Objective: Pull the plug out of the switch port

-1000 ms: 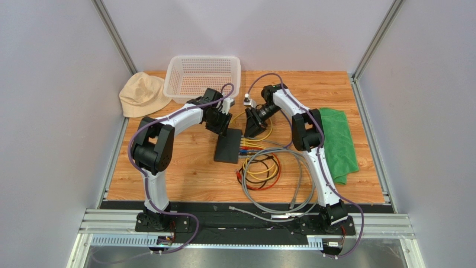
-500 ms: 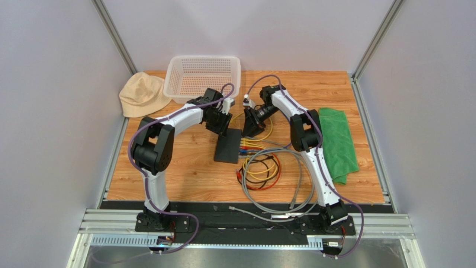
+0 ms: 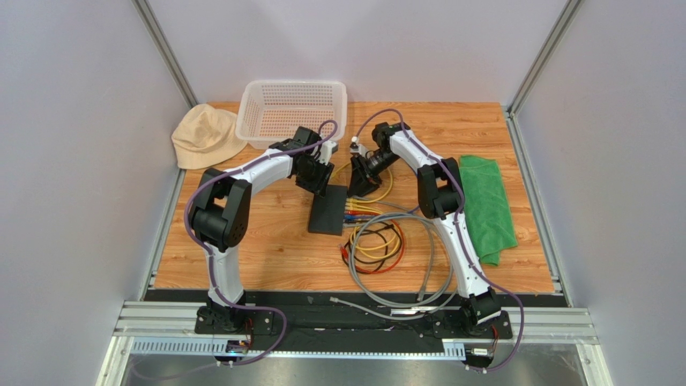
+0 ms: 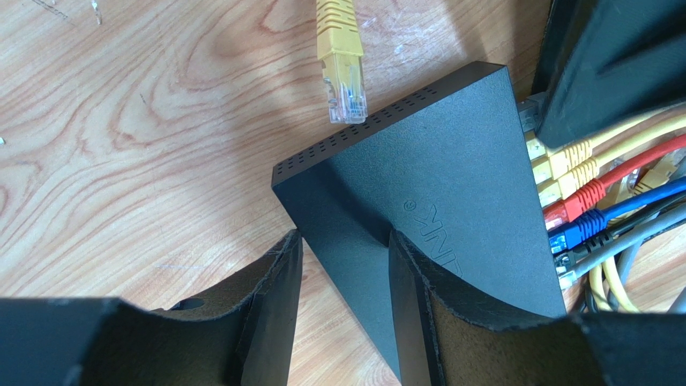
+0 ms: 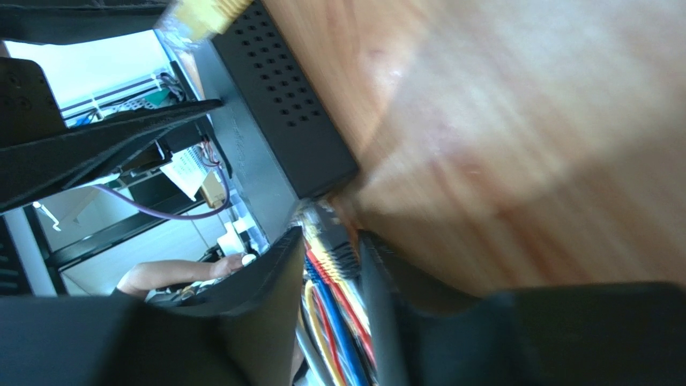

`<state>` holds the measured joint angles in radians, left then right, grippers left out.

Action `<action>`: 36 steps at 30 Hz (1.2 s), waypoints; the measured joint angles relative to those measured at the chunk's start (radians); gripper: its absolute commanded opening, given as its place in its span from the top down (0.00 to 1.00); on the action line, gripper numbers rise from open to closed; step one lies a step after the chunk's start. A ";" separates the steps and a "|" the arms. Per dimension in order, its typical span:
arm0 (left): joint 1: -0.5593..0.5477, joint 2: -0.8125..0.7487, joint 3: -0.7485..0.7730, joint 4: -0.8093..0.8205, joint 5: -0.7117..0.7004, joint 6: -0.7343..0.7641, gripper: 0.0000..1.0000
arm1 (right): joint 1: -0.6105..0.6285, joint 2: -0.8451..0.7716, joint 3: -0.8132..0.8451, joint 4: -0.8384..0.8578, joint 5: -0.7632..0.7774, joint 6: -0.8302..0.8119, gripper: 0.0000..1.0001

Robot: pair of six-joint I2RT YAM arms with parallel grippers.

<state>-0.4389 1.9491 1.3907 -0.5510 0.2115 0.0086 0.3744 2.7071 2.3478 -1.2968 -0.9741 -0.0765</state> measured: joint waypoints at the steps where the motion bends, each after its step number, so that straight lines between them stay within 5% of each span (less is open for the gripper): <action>1: 0.000 0.000 0.000 0.000 0.000 0.000 0.50 | 0.005 -0.006 0.000 0.000 0.005 0.007 0.52; 7: 0.000 0.001 0.005 -0.013 -0.006 0.003 0.50 | 0.026 -0.029 0.002 0.009 0.084 0.032 0.63; 14: 0.001 0.001 0.005 -0.016 -0.011 0.008 0.50 | 0.031 -0.034 0.002 0.012 0.117 0.048 1.00; 27: 0.001 0.001 0.005 -0.015 -0.011 0.009 0.50 | 0.064 -0.107 -0.051 0.051 0.256 0.037 1.00; 36: -0.001 0.001 0.005 -0.007 0.000 0.009 0.50 | 0.026 -0.123 -0.109 0.075 0.161 -0.066 1.00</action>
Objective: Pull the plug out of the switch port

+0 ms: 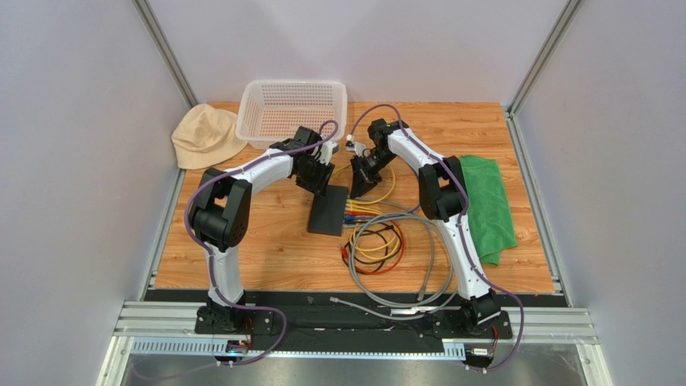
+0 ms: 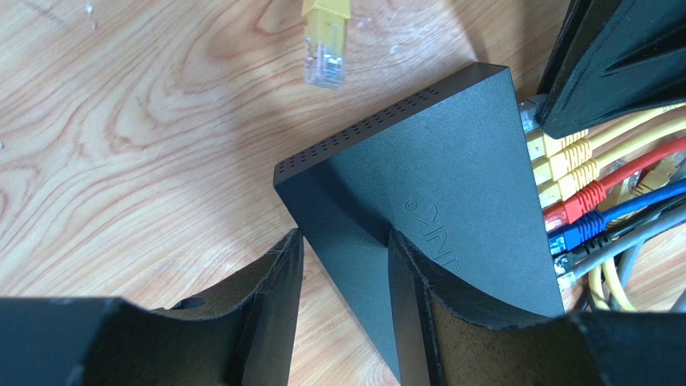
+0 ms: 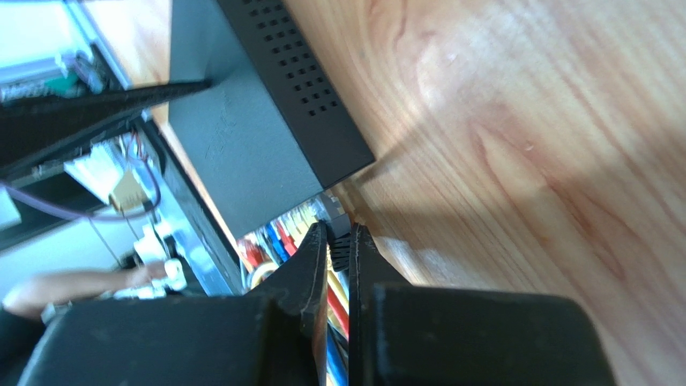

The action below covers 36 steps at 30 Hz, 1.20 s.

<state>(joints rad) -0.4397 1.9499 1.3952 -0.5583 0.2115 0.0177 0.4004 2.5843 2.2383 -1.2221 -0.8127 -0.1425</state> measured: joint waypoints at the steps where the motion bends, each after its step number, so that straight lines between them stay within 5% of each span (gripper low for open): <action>1: -0.002 0.000 0.000 0.003 0.002 0.000 0.50 | -0.005 0.007 0.006 -0.019 -0.023 -0.040 1.00; 11: -0.021 0.003 -0.003 0.027 0.019 0.002 0.50 | -0.068 0.061 0.031 -0.103 -0.152 -0.158 1.00; 16: -0.023 0.003 -0.007 0.032 0.024 0.005 0.50 | -0.068 0.061 0.021 -0.099 -0.156 -0.152 0.62; 19: -0.023 0.003 -0.009 0.036 0.031 0.007 0.50 | -0.068 0.060 0.005 -0.104 -0.168 -0.132 0.56; 31: -0.028 0.003 -0.011 0.039 0.029 0.022 0.50 | -0.057 0.082 0.053 -0.102 -0.173 -0.058 0.57; 36: -0.031 0.003 -0.007 0.034 0.023 0.027 0.50 | -0.057 0.088 0.055 -0.095 -0.170 -0.031 0.66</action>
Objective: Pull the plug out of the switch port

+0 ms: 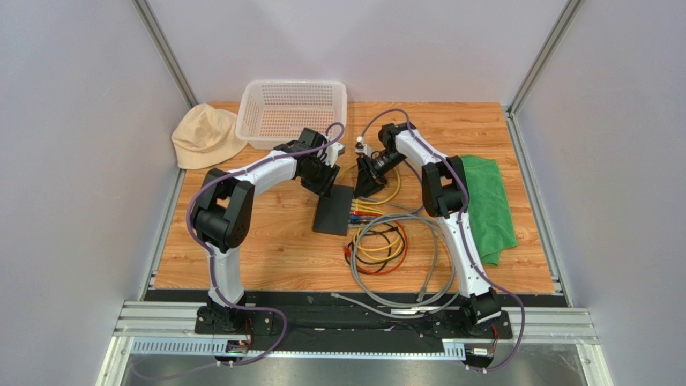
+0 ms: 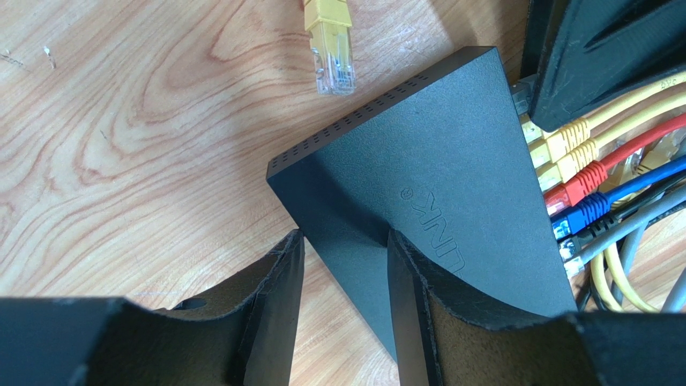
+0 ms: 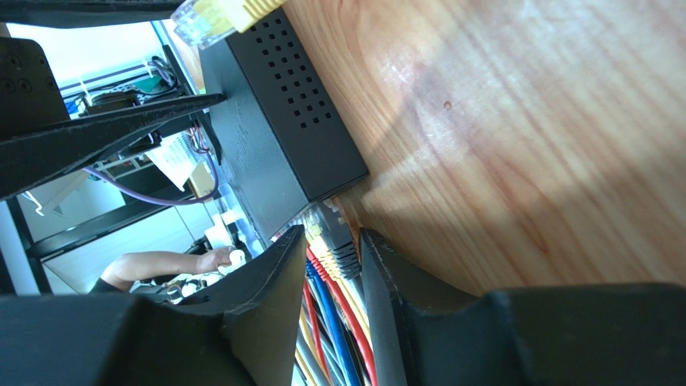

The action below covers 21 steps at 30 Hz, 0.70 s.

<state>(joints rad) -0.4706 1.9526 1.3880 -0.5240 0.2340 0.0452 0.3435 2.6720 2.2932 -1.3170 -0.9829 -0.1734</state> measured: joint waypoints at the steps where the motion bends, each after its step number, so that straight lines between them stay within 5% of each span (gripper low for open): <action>1: -0.001 0.000 0.001 -0.001 -0.001 0.002 0.50 | 0.000 0.003 0.001 0.002 0.003 0.005 0.67; 13: -0.001 0.000 0.002 -0.006 -0.007 0.008 0.50 | 0.015 -0.002 0.012 0.011 0.092 0.134 0.68; 18: -0.001 0.000 0.004 -0.014 -0.010 0.010 0.50 | 0.033 -0.018 0.026 0.002 0.156 0.158 0.99; 21: -0.001 0.000 0.006 -0.018 -0.013 0.011 0.50 | 0.049 -0.039 0.028 0.004 0.220 0.159 1.00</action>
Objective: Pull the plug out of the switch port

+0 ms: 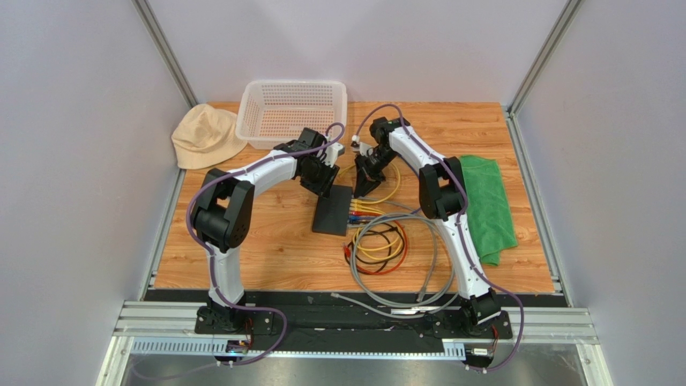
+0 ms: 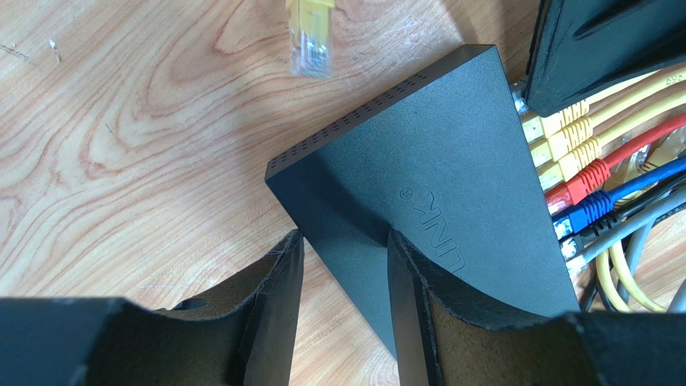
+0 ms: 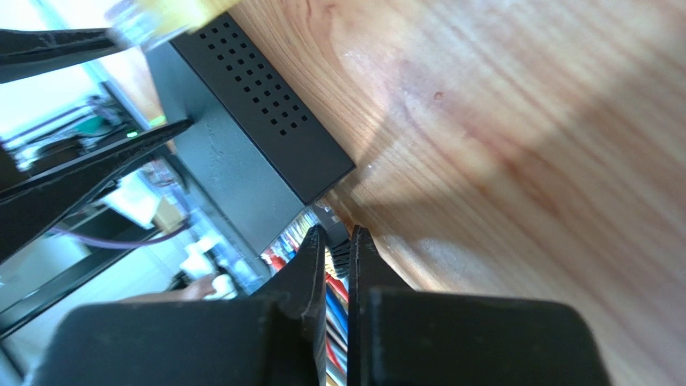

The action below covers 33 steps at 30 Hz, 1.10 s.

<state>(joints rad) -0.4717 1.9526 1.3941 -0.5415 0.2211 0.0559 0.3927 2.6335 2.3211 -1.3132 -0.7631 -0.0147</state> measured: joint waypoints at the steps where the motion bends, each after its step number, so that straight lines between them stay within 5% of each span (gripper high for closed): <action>1: 0.000 0.000 0.000 0.000 0.000 0.000 0.51 | 0.006 -0.006 0.000 0.001 0.019 0.000 1.00; 13: -0.005 0.000 0.000 0.002 0.001 0.000 0.51 | 0.027 -0.109 -0.142 0.095 0.107 -0.041 1.00; 33: -0.039 0.002 0.000 0.013 0.019 0.000 0.53 | -0.059 -0.054 -0.093 -0.042 -0.031 -0.313 1.00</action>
<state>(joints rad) -0.5106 1.9549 1.3941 -0.5282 0.2398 0.0555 0.3336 2.5797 2.2280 -1.3556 -0.7940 -0.3279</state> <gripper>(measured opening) 0.491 0.059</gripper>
